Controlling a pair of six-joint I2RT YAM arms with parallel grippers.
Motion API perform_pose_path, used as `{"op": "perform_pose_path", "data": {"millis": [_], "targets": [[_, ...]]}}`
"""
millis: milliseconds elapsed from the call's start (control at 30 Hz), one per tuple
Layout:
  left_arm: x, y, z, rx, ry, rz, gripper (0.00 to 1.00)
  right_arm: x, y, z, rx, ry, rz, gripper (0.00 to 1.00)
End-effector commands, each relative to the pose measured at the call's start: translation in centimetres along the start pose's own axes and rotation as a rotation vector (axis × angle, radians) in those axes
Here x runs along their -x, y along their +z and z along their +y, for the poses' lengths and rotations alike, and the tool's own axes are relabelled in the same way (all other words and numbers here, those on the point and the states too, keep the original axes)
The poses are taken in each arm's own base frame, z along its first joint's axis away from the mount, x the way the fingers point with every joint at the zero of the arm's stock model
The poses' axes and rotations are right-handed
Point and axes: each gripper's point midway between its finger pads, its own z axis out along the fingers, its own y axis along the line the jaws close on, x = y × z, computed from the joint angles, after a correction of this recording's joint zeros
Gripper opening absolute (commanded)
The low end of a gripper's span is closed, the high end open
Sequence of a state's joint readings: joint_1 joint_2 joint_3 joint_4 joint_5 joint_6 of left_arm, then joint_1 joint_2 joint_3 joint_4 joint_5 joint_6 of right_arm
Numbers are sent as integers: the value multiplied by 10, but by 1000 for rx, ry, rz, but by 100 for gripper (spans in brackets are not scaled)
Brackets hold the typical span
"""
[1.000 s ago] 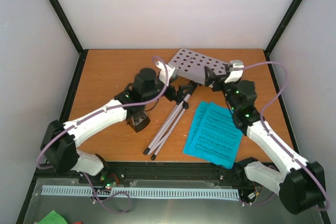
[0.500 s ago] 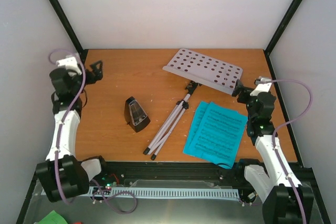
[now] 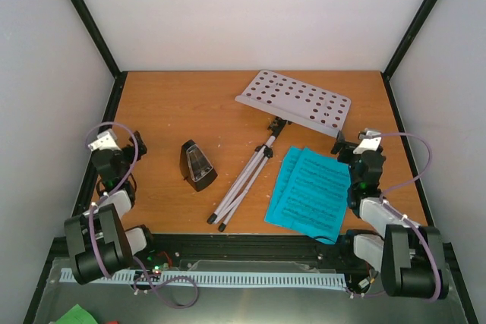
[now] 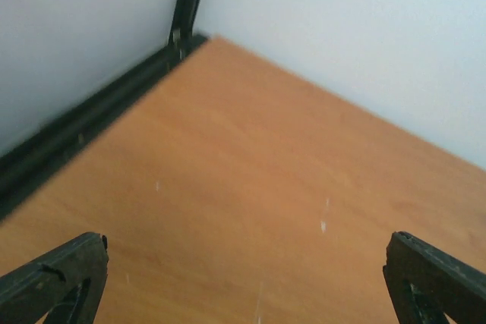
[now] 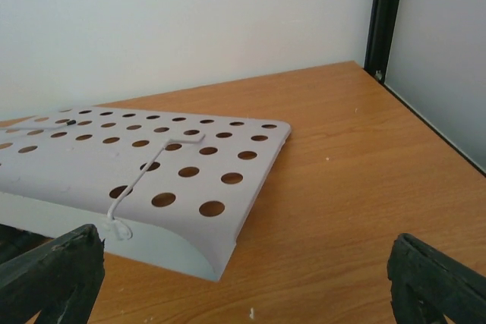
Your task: Pack up the instrument practice props
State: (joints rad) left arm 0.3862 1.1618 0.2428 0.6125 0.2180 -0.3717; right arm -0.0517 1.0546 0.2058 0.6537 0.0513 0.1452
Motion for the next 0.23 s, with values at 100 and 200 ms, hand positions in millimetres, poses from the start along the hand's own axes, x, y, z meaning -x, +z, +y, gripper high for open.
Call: {"op": "perform_pose_path", "data": {"millis": [100,200], "targets": [[58,-5,-11,-25,173,-274,100,20,11,-3,-10,-56,-139,100],[61,0,-3,21,151,-268,100,13,16,0,7,-73,-135,100]]}}
